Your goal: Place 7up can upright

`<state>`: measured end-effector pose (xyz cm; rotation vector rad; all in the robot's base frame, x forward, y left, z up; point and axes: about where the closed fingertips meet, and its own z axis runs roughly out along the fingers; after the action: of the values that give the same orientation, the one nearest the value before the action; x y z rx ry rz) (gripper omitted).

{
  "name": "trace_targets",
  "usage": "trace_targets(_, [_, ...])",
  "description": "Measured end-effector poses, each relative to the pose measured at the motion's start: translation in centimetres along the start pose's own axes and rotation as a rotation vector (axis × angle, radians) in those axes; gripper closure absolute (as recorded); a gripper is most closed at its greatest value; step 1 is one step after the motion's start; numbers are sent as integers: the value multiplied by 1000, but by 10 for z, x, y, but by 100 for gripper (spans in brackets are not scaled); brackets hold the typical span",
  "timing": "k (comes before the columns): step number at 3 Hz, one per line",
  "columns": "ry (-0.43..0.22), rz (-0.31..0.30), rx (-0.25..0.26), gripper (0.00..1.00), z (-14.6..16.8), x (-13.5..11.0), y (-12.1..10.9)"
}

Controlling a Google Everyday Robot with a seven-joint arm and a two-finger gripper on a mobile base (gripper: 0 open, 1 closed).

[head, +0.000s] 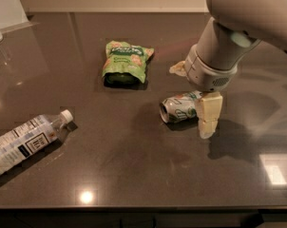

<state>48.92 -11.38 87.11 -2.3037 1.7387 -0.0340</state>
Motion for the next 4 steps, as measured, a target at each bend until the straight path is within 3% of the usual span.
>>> trace_targets(2, [25, -72, -78, 0, 26, -11, -2])
trace_targets(4, [65, -69, -129, 42, 34, -12, -5])
